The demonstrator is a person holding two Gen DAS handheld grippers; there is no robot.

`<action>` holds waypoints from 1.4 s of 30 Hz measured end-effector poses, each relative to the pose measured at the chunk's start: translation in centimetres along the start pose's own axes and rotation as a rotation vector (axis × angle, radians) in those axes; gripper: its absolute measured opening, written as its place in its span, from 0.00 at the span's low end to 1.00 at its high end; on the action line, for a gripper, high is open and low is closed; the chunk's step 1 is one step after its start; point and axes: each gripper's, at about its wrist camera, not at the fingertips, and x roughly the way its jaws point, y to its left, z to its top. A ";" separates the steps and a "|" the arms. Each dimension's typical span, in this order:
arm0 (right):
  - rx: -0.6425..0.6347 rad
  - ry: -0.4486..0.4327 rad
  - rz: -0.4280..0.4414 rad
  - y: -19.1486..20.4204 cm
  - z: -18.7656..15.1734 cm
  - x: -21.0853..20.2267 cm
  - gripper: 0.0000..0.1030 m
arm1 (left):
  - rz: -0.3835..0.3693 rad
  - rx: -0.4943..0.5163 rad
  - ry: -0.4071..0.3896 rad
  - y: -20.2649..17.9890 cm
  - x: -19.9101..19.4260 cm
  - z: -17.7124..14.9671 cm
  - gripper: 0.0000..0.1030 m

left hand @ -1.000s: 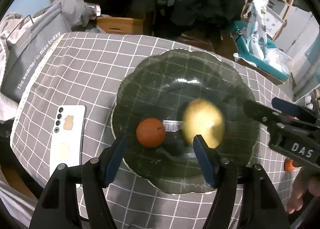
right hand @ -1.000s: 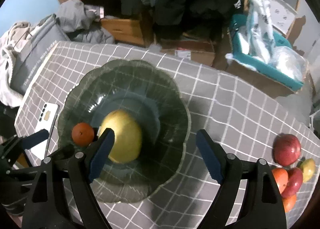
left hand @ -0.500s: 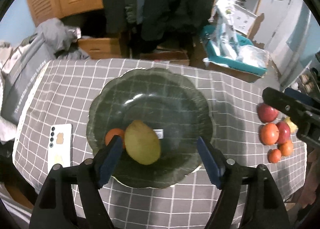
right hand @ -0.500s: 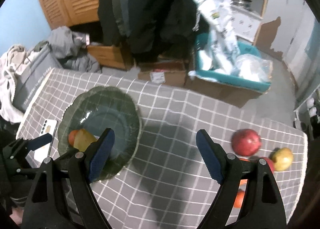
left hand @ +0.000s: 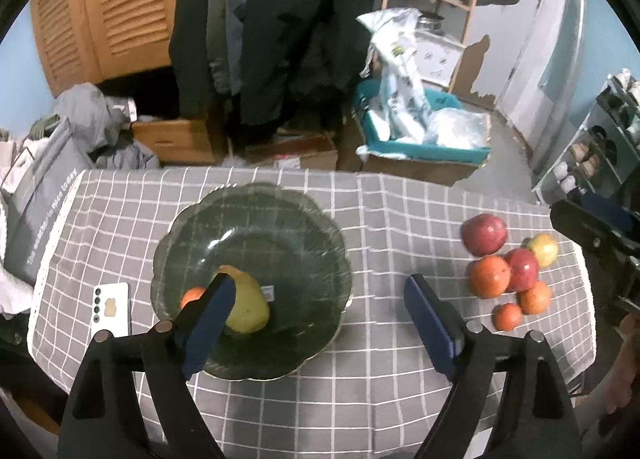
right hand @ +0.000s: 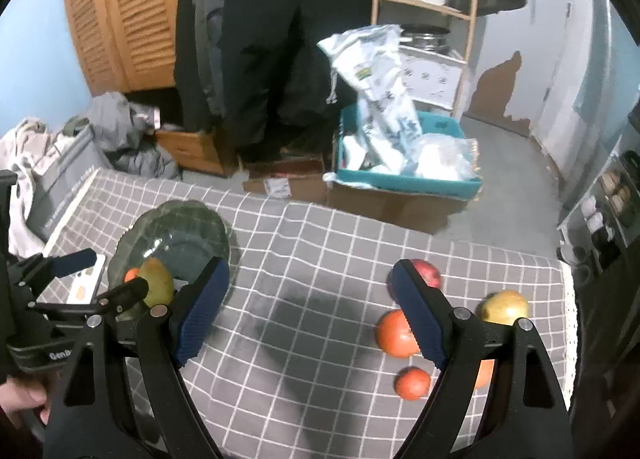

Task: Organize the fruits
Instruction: 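Withdraw both tools from the bowl back toward the remaining fruit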

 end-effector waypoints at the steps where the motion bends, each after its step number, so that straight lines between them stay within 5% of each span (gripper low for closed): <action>1: 0.007 -0.013 -0.006 -0.4 0.0 -0.5 0.82 | -0.006 0.002 -0.008 -0.2 -0.3 0.1 0.85; 20: 0.113 -0.121 -0.141 -9.4 -2.9 -6.2 0.82 | -0.085 0.092 -0.073 -6.4 -2.0 1.4 0.90; 42: 0.228 -0.046 -0.207 -17.0 -7.1 -5.0 0.82 | -0.126 0.231 -0.029 -14.2 0.0 1.2 0.97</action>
